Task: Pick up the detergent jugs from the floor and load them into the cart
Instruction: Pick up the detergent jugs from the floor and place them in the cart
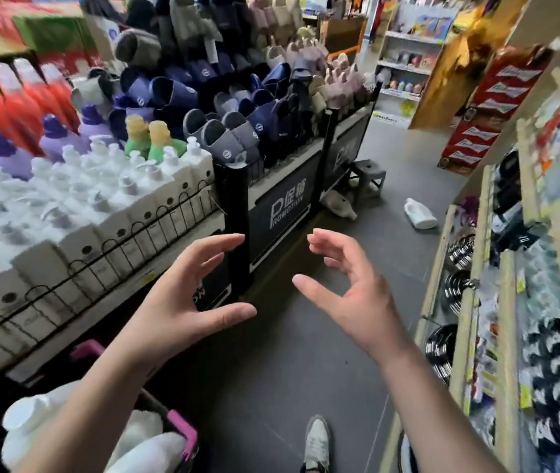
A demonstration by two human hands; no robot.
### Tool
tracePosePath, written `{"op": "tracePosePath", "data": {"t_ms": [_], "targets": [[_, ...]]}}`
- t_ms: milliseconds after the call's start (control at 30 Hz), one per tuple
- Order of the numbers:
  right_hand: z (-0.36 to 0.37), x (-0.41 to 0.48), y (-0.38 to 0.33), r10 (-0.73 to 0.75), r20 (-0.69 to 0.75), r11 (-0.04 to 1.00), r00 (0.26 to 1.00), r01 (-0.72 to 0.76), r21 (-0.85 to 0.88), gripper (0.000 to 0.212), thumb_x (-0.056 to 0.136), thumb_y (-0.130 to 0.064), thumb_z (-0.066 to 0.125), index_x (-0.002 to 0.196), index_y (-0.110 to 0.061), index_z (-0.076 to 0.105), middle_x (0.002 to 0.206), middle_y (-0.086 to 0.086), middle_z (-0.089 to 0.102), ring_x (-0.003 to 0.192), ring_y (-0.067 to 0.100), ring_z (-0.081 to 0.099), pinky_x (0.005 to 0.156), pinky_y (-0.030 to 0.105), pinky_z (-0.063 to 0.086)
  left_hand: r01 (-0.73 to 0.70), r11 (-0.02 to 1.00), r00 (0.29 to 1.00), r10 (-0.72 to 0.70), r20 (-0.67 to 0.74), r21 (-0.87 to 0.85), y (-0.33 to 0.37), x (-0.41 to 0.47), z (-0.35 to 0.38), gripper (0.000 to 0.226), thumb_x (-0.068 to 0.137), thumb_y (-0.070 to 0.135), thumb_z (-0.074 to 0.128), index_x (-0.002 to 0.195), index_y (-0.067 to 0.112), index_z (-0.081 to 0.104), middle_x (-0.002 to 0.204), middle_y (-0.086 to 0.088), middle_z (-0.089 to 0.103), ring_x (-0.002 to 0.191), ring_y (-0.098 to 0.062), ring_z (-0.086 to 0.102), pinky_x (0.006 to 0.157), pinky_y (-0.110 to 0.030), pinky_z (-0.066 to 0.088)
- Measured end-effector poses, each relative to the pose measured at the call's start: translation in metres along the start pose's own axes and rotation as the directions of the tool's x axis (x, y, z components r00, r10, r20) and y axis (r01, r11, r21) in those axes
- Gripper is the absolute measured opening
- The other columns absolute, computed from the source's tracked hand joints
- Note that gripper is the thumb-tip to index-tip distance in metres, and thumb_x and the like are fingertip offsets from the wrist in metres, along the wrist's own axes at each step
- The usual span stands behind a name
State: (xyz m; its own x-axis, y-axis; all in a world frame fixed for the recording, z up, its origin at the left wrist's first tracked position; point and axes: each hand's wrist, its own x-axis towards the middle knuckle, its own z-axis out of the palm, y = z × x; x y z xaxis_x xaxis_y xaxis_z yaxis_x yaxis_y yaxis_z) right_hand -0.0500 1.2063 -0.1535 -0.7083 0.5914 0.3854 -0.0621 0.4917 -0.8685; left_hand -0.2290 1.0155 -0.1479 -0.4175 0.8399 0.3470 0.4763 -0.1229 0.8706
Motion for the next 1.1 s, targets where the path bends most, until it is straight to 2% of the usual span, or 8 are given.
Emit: {"op": "tracePosePath", "data": {"t_ms": [167,400,533,667,767,867,1033,1100], "targets": [[-0.095,0.102,0.062,0.012,-0.054,1.000,0.998,-0.013,-0.021,0.062,0.086,-0.022,0.086,0.140,-0.026,0.057,0.138,-0.013,0.066,0.133,0.012,0.060,0.113,0.036,0.047,0.004,1.000,0.996,-0.005,0.094,0.008,-0.018,0.148,0.063,0.082,0.078,0.041,0.088,0.149,0.022,0.052,0.154,0.002,0.055,0.150,-0.016,0.045,0.128,-0.044,0.030],[-0.201,0.195,0.147,0.089,-0.116,0.994,0.989,-0.096,-0.055,0.060,0.085,-0.028,0.087,0.138,-0.027,0.058,0.136,-0.015,0.067,0.132,0.013,0.062,0.113,0.041,0.048,0.021,1.000,0.982,-0.018,0.190,-0.012,-0.059,0.299,0.129,0.083,0.078,0.052,0.088,0.148,0.028,0.052,0.154,0.007,0.055,0.150,-0.012,0.045,0.126,-0.035,0.031],[-0.232,0.228,0.192,0.137,-0.164,0.988,0.977,-0.147,-0.054,0.062,0.081,-0.040,0.083,0.137,-0.028,0.059,0.135,-0.018,0.067,0.130,0.010,0.063,0.112,0.038,0.049,0.035,0.998,0.966,-0.023,0.259,-0.044,-0.088,0.374,0.162,0.080,0.078,0.050,0.088,0.147,0.031,0.054,0.155,0.007,0.055,0.150,-0.013,0.045,0.126,-0.037,0.031],[-0.253,0.269,0.246,0.193,-0.177,0.974,0.965,-0.211,-0.086,0.060,0.084,-0.027,0.088,0.136,-0.031,0.059,0.134,-0.020,0.067,0.131,0.007,0.061,0.113,0.037,0.048,0.013,0.998,0.948,0.008,0.319,-0.063,-0.128,0.459,0.193,0.086,0.076,0.055,0.088,0.148,0.026,0.052,0.154,0.009,0.055,0.149,-0.011,0.045,0.127,-0.040,0.032],[-0.267,0.314,0.289,0.222,-0.189,0.962,0.957,-0.246,-0.116,0.060,0.084,-0.028,0.087,0.136,-0.033,0.059,0.134,-0.020,0.066,0.132,0.006,0.060,0.113,0.034,0.046,-0.015,0.994,0.943,0.050,0.329,-0.110,-0.167,0.534,0.213,0.089,0.074,0.060,0.087,0.148,0.022,0.052,0.154,0.006,0.056,0.149,-0.013,0.047,0.126,-0.037,0.034],[-0.288,0.379,0.333,0.224,-0.202,0.953,0.953,-0.258,-0.159,0.060,0.084,-0.026,0.087,0.137,-0.032,0.058,0.135,-0.018,0.066,0.133,0.006,0.059,0.113,0.032,0.045,-0.040,0.987,0.942,0.088,0.325,-0.154,-0.211,0.621,0.231,0.088,0.075,0.059,0.087,0.147,0.023,0.053,0.154,0.003,0.056,0.149,-0.016,0.047,0.126,-0.040,0.034],[-0.332,0.512,0.391,0.281,-0.231,0.916,0.932,-0.332,-0.226,0.061,0.084,-0.028,0.088,0.137,-0.036,0.058,0.136,-0.018,0.065,0.132,0.005,0.059,0.114,0.036,0.046,-0.017,0.982,0.932,0.084,0.353,-0.189,-0.260,0.781,0.246,0.091,0.074,0.059,0.087,0.148,0.019,0.052,0.152,0.007,0.058,0.147,-0.011,0.048,0.123,-0.026,0.034],[-0.348,0.560,0.408,0.311,-0.214,0.893,0.926,-0.361,-0.269,0.062,0.084,-0.031,0.087,0.137,-0.039,0.057,0.136,-0.020,0.064,0.132,0.003,0.058,0.115,0.032,0.045,-0.003,0.979,0.924,0.080,0.373,-0.202,-0.275,0.838,0.249,0.092,0.074,0.060,0.087,0.148,0.019,0.052,0.153,0.007,0.057,0.148,-0.012,0.048,0.124,-0.029,0.034]]}}
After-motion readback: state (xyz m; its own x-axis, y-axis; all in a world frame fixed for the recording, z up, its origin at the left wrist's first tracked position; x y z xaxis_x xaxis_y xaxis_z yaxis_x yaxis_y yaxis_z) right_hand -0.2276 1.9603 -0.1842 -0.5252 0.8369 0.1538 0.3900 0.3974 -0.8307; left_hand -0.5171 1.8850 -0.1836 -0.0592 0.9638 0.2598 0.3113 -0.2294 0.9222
